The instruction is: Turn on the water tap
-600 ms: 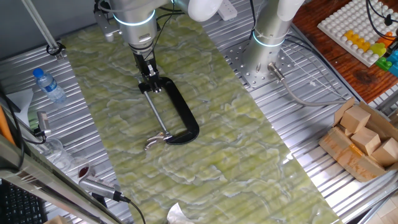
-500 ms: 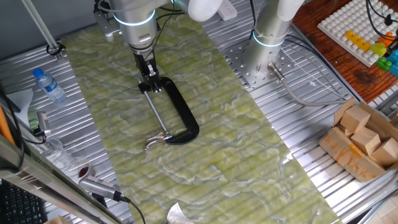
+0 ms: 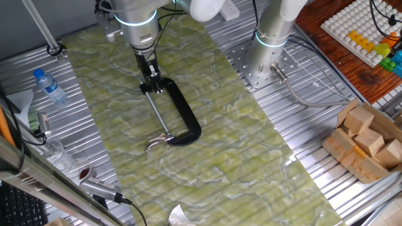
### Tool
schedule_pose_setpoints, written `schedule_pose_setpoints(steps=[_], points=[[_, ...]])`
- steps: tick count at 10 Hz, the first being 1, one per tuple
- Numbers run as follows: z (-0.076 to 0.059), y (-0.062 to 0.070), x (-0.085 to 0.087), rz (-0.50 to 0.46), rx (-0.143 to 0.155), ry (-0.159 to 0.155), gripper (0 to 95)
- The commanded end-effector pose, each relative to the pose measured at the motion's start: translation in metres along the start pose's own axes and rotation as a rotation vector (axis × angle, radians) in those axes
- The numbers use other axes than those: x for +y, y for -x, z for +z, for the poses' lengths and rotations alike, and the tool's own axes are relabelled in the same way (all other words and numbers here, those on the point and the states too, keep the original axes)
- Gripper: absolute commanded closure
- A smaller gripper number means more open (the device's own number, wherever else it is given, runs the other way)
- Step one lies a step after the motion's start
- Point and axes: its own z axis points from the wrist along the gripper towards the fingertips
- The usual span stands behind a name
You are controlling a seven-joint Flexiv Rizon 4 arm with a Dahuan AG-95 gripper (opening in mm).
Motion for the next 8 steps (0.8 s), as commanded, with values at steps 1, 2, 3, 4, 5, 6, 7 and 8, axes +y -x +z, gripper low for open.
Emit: schedule_pose_setpoints(steps=[1, 2, 3, 4, 5, 6, 7, 8], points=[[-0.0001, -0.0001, 0.0000, -0.118, 0.060, 0.008, 95.0], [-0.0001, -0.0001, 0.0000, -0.119, 0.063, 0.005, 95.0], [-0.0001, -0.0001, 0.0000, -0.119, 0.066, 0.005, 95.0], [0.0000, -0.0001, 0.0000, -0.118, 0.067, 0.005, 95.0], [0.0000, -0.0001, 0.0000, -0.118, 0.068, 0.005, 95.0], [0.0000, -0.0001, 0.0000, -0.118, 0.068, 0.004, 95.0], [0.0000, -0.0001, -0.0001, -0.118, 0.068, 0.004, 95.0], [0.0000, -0.0001, -0.0001, -0.115, 0.068, 0.001, 95.0]])
